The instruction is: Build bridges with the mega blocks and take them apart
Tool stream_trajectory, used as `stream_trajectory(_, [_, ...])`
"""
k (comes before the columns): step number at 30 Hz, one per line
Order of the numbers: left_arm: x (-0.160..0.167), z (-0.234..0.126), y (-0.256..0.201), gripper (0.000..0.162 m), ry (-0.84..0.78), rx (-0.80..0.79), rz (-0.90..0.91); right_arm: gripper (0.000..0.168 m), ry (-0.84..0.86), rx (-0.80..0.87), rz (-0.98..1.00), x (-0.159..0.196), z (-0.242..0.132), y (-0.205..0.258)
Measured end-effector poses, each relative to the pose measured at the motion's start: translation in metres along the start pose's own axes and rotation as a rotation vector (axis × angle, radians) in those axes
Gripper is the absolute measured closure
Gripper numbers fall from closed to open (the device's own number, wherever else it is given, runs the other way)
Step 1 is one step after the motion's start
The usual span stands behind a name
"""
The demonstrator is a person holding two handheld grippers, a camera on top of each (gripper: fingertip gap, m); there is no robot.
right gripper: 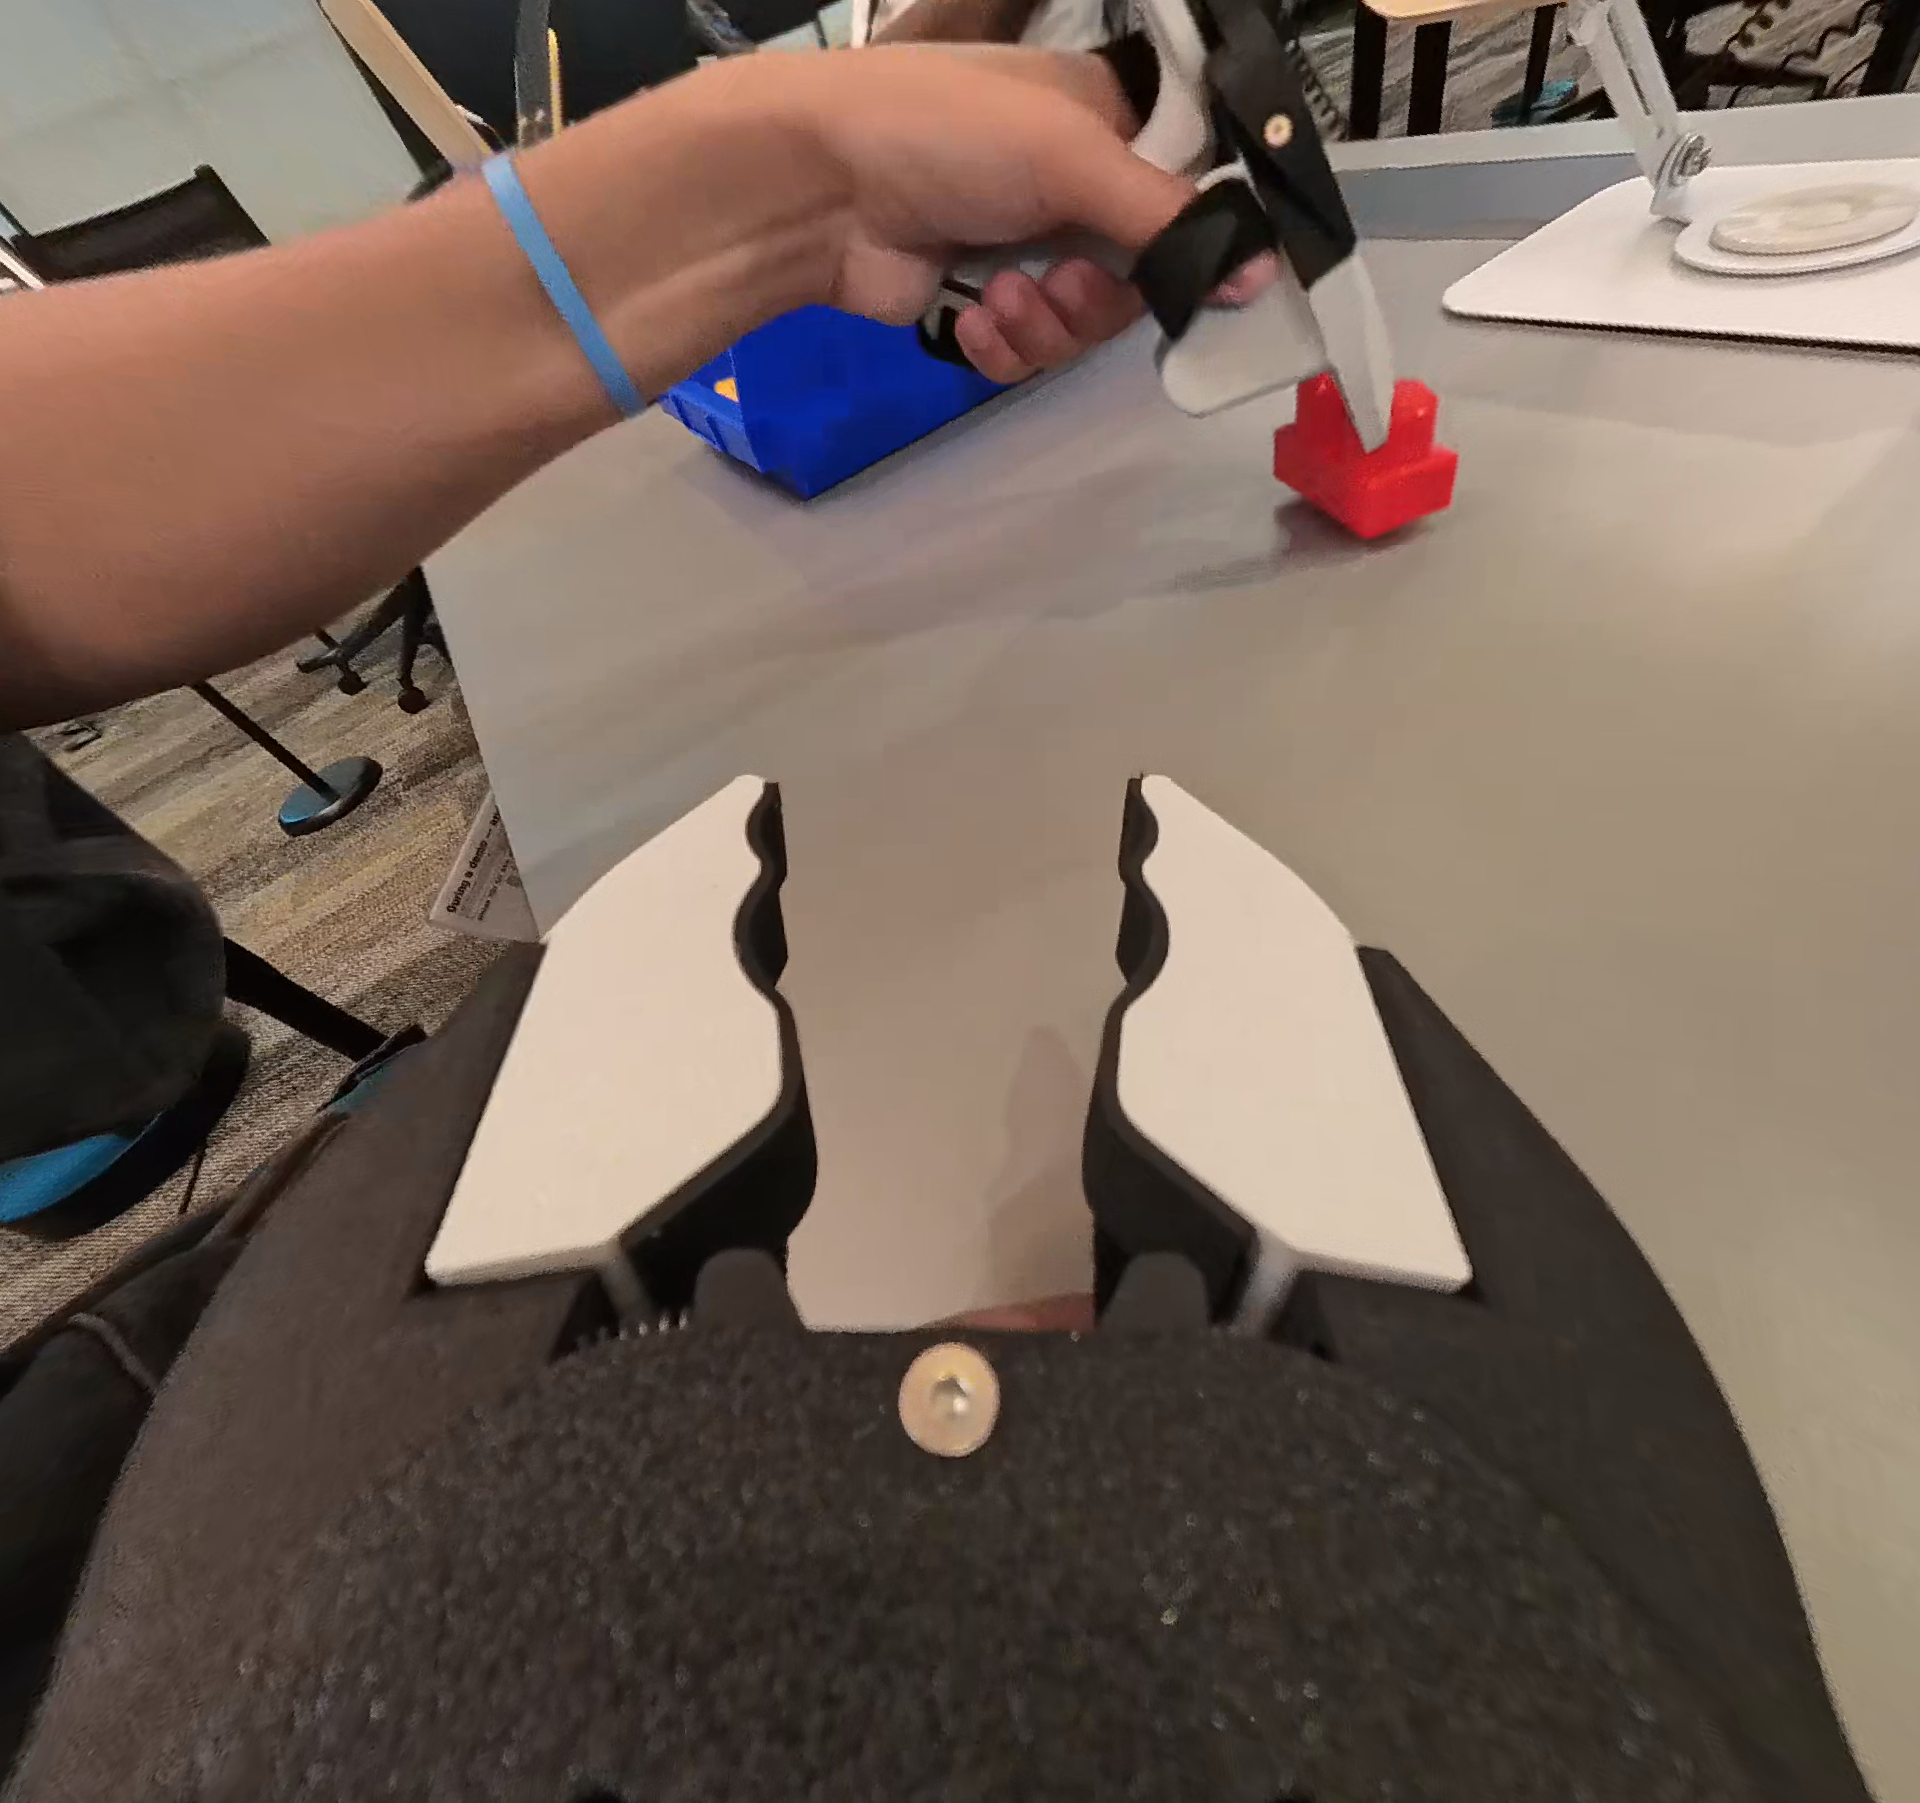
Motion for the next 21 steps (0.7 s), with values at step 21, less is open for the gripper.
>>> stream_trajectory(21, [0.296,-0.117,-0.031,0.067,-0.682,-0.223,-0.244,0.107,0.016,-0.006,0.012,0.003,-0.001,-0.008])
Point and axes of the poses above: each gripper's, where its closed fingertips meet, z out along the fingers, x out of its underside, y = z × x across the jaws, the point moved 4 cm from there along -z, back along the fingers, and after that the axes turned 2 degrees about y, right-handed, at the moved point
